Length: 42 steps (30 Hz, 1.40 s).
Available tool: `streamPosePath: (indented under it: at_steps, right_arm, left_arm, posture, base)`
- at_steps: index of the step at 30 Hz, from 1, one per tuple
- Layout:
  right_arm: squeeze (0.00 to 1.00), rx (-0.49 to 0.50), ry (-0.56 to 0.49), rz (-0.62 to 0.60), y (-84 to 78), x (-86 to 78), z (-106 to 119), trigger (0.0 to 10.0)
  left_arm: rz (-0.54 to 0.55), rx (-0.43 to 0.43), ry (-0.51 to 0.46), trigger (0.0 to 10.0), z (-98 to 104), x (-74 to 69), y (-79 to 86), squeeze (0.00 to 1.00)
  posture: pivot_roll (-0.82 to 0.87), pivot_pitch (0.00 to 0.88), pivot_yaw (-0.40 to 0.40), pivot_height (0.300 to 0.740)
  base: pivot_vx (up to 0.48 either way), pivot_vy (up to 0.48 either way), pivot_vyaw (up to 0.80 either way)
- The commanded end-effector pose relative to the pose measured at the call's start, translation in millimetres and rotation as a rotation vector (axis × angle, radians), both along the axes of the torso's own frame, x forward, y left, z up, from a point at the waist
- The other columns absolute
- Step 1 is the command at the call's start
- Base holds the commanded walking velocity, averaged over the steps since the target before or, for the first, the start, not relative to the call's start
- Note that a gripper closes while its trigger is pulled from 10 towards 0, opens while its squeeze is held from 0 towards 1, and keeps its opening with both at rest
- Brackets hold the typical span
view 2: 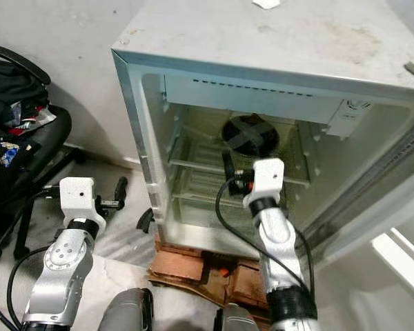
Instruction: Restocking fridge
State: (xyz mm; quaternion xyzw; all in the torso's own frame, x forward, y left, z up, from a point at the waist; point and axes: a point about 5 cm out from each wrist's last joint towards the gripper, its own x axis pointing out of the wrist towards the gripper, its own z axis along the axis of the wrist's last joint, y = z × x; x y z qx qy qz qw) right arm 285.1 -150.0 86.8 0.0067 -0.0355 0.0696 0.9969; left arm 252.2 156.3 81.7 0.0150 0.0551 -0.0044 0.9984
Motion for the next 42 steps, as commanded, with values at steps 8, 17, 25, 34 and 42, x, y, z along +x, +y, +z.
streamPosePath:
  at_steps: [8,17,25,34,42]
  right_arm:
    - [0.00,0.020,0.025,-0.048,-12.5,-14.3,7.6,10.0]
    - [0.00,0.020,0.057,-0.067,-15.2,-18.3,7.6,10.0]
    - [0.00,0.022,0.067,-0.059,-13.4,-12.7,12.0,10.0]
    - [0.00,0.043,0.085,-0.092,-21.2,-15.4,12.9,10.0]
    - [0.00,0.023,0.103,-0.114,-23.4,-15.0,10.1,10.0]
  left_arm:
    - [-0.008,0.004,-0.009,10.0,-1.3,2.7,-2.2,0.00]
    - [-0.014,-0.004,-0.005,10.0,-1.7,3.7,-6.0,0.00]
    - [-0.007,-0.009,-0.003,10.0,-3.2,4.9,-6.6,0.00]
    - [-0.010,-0.012,-0.002,10.0,-3.8,4.7,-8.0,0.00]
    - [-0.018,-0.016,-0.003,10.0,-4.4,8.0,-10.6,0.00]
  posture:
    - [0.05,0.058,-0.032,0.740]
    - [0.03,0.085,-0.019,0.740]
    - [0.02,0.097,-0.023,0.740]
    - [0.02,0.100,-0.027,0.740]
    - [0.01,0.104,-0.031,0.740]
  base:
    - [-0.263,0.000,0.00]
    - [-0.271,0.000,0.00]
    - [-0.273,0.000,0.00]
    - [-0.273,0.000,0.00]
    - [-0.341,0.000,0.00]
